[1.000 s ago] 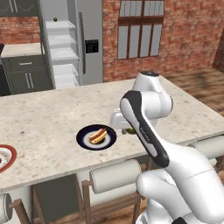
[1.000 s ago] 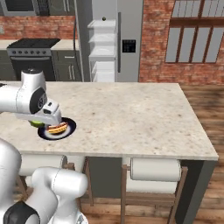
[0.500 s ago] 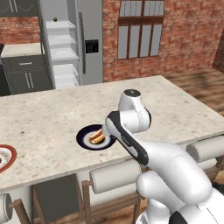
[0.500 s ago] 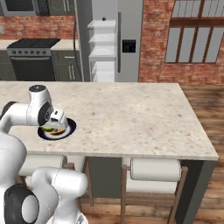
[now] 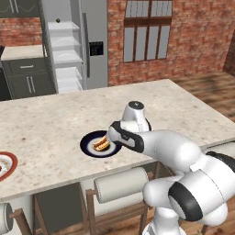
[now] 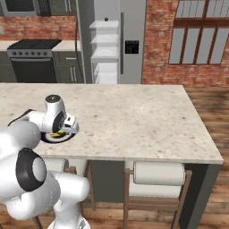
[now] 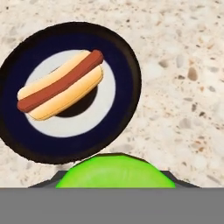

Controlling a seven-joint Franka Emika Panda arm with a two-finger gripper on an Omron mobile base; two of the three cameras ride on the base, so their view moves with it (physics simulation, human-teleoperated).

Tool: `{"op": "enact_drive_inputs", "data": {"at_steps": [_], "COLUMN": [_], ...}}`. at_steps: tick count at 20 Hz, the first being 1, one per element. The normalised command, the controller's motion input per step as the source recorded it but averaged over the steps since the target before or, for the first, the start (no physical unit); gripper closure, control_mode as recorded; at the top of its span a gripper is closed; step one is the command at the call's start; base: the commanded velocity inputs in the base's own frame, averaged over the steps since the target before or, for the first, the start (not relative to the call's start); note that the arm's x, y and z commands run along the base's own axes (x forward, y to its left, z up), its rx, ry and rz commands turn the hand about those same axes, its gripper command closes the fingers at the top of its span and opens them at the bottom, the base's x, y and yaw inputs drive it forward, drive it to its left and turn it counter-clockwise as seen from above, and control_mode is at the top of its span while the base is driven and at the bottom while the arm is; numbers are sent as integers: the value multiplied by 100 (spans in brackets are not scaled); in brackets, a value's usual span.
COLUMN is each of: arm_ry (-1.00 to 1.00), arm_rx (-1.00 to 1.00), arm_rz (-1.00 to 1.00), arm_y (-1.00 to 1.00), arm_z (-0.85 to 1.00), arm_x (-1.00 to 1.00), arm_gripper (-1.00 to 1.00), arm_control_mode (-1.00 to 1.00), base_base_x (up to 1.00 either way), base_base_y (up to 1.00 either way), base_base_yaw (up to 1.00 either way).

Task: Pick up the apple and kiwi from the fridge and place one fruit on each plate on the dining counter.

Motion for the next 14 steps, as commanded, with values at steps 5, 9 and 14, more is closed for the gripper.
{"op": "enact_drive_inputs", "data": {"at_steps": [5,9,14], "arm_ry": [17,8,9], "arm_rx": [0,-1,-8], "arm_rz": [0,0,0], "arm_y": [0,4,16], "arm_z": [1,-6,-32], "arm_x": [30,18,3], "arm_gripper": [100,100,100], "arm_control_mode": [-100,-100,-100], "base_base_x": [0,0,0], "base_base_y": [0,0,0], "base_base_yaw": [0,0,0]}}
